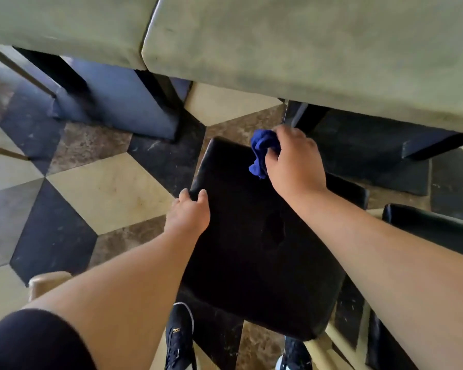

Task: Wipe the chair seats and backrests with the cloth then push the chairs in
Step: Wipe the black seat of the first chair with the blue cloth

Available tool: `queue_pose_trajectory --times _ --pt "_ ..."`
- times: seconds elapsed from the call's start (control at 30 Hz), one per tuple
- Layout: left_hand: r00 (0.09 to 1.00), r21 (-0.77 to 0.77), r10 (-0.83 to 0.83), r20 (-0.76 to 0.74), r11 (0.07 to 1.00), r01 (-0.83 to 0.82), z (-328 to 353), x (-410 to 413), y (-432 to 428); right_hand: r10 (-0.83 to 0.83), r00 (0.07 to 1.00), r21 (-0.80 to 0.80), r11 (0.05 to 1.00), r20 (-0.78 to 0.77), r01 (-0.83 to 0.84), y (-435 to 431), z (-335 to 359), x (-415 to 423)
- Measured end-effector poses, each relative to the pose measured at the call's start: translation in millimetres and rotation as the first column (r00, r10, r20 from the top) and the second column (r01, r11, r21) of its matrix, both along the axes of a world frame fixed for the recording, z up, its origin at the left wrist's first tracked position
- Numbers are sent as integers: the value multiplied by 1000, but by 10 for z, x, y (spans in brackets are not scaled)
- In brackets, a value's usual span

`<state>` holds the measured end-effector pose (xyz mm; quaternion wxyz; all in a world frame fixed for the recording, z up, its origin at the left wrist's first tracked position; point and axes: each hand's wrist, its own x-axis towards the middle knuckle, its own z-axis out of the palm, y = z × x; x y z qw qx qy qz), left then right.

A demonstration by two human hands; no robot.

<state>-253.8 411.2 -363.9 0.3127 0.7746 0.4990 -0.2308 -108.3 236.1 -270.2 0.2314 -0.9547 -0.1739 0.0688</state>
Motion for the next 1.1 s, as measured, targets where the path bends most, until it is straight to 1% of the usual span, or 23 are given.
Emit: queue_pose_trajectory --times 0.07,0.1,0.2,0.3,0.37,0.43,0.53,0.63,0.73,0.83,0.93,1.0,1.1 --pt "999 -21 31 18 999 -31 -231 -33 -11 21 1000 -5 1000 9 -21 109 -181 38" --pt "999 -2 20 49 1000 -20 -320 -61 -10 41 999 -7 999 10 -41 170 -274 54" --pt "985 111 -64 157 993 47 -505 -183 -1 126 992 -2 992 -19 -126 378 -550 58" --pt "981 229 -115 159 970 76 -616 -238 -11 176 979 4 984 -106 -177 616 -796 -1" --pt "979 272 -129 157 959 83 -671 -241 -34 178 978 -10 984 -108 -180 765 -933 -18" --pt "978 296 -132 160 952 80 -721 -253 -45 155 985 -8 988 -73 -156 917 -1032 25" --pt "978 304 -116 175 951 58 -782 -273 -46 153 988 -5 988 -30 -153 1169 -1138 173" --pt "972 294 -96 215 955 29 -806 -273 -41 201 979 -47 978 -39 -202 1284 -1233 222" --pt "971 287 -100 219 957 34 -805 -277 -24 258 964 -38 965 -68 -261 1125 -1252 -121" --pt "974 256 -93 205 966 38 -784 -268 -16 352 922 10 935 -159 -355 870 -1156 -634" --pt "977 249 -89 196 968 38 -764 -265 -17 435 878 -20 894 -200 -448 772 -1125 -684" --pt "975 268 -93 200 963 37 -756 -266 -28 385 912 -62 916 -143 -397 847 -1186 -412" --pt "973 291 -92 210 956 28 -778 -269 -32 235 969 -89 966 -77 -242 1047 -1237 80"
